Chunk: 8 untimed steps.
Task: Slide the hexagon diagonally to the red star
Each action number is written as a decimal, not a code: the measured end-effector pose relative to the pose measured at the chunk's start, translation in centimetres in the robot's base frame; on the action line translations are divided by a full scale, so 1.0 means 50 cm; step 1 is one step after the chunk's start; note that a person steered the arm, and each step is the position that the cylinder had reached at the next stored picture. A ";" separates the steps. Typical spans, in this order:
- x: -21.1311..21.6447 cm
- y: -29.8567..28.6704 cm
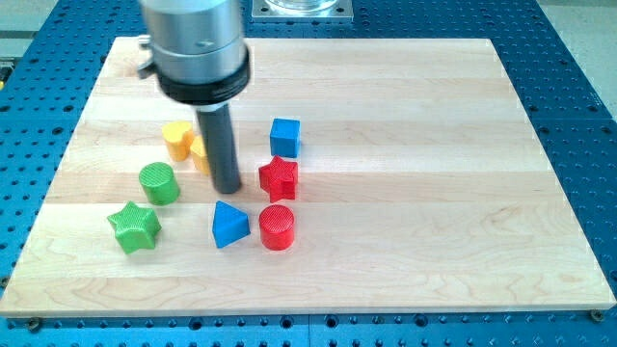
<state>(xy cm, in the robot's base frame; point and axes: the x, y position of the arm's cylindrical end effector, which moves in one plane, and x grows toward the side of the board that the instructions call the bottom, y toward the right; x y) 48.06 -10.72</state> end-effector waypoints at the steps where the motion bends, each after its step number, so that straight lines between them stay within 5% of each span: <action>1: 0.000 -0.029; 8: -0.192 0.085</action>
<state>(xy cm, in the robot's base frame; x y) 38.46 -6.49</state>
